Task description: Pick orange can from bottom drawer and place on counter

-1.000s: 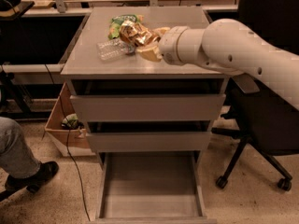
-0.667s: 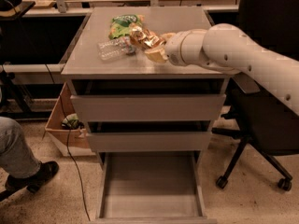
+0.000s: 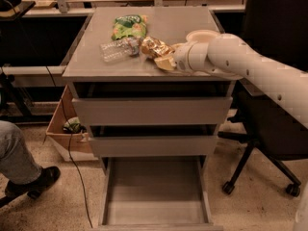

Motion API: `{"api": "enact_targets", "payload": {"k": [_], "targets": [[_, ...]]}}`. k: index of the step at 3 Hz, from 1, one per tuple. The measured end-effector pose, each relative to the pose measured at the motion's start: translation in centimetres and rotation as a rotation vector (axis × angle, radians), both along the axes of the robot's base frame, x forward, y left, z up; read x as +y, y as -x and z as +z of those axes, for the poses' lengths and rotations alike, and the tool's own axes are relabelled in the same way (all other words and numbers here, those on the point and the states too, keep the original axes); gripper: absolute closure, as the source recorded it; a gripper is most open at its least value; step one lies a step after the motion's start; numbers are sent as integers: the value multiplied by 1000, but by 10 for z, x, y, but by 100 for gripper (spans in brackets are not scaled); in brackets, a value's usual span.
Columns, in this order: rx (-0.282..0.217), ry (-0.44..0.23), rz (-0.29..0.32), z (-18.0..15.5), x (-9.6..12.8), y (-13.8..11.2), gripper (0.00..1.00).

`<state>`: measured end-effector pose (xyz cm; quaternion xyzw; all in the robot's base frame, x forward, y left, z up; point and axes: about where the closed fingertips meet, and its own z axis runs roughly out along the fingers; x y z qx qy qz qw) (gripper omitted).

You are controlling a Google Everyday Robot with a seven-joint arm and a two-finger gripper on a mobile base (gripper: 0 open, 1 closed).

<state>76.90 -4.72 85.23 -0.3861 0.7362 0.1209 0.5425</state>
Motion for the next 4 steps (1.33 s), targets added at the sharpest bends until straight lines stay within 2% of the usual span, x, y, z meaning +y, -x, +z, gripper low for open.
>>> {"api": "enact_targets", "payload": {"k": [1, 2, 3, 4], "targets": [[32, 0, -10, -16, -4, -8, 58], [34, 1, -9, -13, -3, -8, 35], [50, 19, 18, -15, 5, -7, 4], [50, 20, 20, -12, 5, -9, 0]]}}
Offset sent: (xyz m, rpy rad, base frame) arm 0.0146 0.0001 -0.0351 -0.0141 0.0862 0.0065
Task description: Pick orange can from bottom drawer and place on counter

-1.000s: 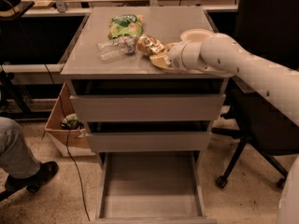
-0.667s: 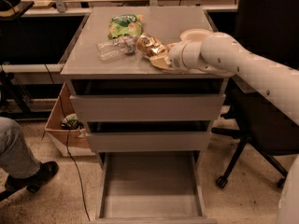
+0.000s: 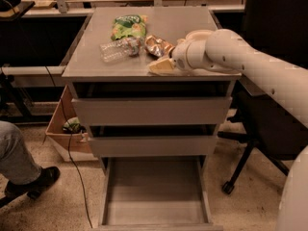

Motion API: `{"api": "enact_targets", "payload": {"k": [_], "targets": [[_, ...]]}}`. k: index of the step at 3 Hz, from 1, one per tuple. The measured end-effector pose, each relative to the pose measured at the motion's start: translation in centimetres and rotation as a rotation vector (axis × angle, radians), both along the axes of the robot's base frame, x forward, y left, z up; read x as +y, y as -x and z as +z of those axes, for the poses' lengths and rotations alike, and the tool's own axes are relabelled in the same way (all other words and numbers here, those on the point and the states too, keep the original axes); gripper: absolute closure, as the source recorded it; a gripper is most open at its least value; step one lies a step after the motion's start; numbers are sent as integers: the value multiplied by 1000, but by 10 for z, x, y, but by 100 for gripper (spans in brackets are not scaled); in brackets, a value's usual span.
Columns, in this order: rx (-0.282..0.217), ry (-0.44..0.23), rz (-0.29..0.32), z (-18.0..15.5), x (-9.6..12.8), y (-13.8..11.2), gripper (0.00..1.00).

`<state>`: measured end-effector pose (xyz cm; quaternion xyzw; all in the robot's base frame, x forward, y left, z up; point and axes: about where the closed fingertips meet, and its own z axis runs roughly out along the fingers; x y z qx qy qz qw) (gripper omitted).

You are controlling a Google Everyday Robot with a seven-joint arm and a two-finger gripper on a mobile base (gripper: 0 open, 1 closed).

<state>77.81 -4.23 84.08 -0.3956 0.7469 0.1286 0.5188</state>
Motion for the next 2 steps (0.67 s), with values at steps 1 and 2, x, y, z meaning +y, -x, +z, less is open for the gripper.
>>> {"api": "enact_targets", "payload": {"k": [1, 2], "targets": [[0, 0, 0, 1, 0, -2, 0], [-40, -20, 94, 45, -5, 60, 0]]}}
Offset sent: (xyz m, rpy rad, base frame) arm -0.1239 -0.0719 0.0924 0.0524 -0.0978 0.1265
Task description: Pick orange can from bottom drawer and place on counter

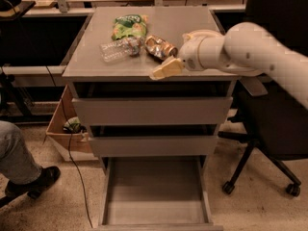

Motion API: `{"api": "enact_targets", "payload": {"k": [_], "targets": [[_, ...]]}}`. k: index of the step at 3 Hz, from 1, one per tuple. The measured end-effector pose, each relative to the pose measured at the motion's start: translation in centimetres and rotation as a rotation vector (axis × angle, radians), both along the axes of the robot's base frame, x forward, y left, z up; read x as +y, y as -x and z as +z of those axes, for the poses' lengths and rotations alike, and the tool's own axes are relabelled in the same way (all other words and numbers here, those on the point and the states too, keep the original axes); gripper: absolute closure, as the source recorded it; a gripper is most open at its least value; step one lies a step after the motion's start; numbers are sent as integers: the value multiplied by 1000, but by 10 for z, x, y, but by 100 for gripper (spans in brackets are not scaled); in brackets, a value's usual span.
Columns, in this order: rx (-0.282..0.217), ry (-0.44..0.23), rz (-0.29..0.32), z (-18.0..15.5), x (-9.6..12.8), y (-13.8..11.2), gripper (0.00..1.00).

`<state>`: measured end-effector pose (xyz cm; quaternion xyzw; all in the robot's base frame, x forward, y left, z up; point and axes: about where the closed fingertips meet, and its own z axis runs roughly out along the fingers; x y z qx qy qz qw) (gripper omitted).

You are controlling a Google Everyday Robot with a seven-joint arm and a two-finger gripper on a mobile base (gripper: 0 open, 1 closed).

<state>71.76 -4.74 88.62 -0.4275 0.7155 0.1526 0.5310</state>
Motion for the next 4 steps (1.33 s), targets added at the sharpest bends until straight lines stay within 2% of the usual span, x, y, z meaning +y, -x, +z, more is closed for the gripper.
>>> {"api": "enact_targets", "payload": {"k": [1, 3, 4], "targets": [[-69, -3, 36, 47, -33, 59, 0], [-86, 14, -15, 52, -67, 65, 0], [-117, 52, -84, 63, -106, 66, 0]]}}
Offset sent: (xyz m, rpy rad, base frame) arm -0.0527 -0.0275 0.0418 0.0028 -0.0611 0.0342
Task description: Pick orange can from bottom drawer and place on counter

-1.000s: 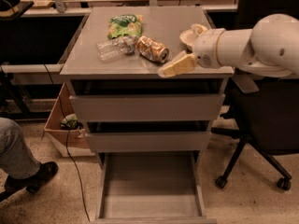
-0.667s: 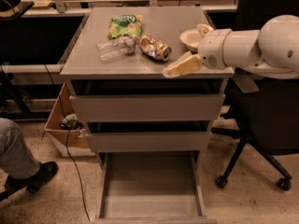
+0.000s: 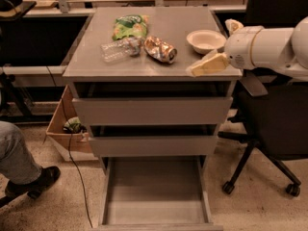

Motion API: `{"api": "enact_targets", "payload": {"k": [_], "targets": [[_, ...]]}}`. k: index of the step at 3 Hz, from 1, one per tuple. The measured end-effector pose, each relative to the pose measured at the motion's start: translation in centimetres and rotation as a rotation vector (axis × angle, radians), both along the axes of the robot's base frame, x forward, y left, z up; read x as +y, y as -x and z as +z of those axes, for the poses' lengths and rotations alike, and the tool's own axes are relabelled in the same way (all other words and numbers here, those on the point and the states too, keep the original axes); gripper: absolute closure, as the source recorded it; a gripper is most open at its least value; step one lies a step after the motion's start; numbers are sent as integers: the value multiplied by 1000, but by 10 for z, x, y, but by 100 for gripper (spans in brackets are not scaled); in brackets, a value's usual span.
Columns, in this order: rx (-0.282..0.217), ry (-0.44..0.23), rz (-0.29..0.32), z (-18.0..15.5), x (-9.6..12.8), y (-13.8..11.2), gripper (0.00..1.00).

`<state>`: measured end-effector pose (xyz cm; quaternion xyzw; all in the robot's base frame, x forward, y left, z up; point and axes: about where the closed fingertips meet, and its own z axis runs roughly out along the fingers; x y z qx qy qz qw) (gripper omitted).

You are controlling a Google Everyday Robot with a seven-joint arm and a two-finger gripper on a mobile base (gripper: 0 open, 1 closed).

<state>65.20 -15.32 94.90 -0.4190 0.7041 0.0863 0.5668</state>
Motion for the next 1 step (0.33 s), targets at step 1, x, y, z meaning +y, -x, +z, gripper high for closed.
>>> {"api": "enact_targets", "payload": {"k": [1], "targets": [[0, 0, -1, 0, -1, 0, 0]]}}
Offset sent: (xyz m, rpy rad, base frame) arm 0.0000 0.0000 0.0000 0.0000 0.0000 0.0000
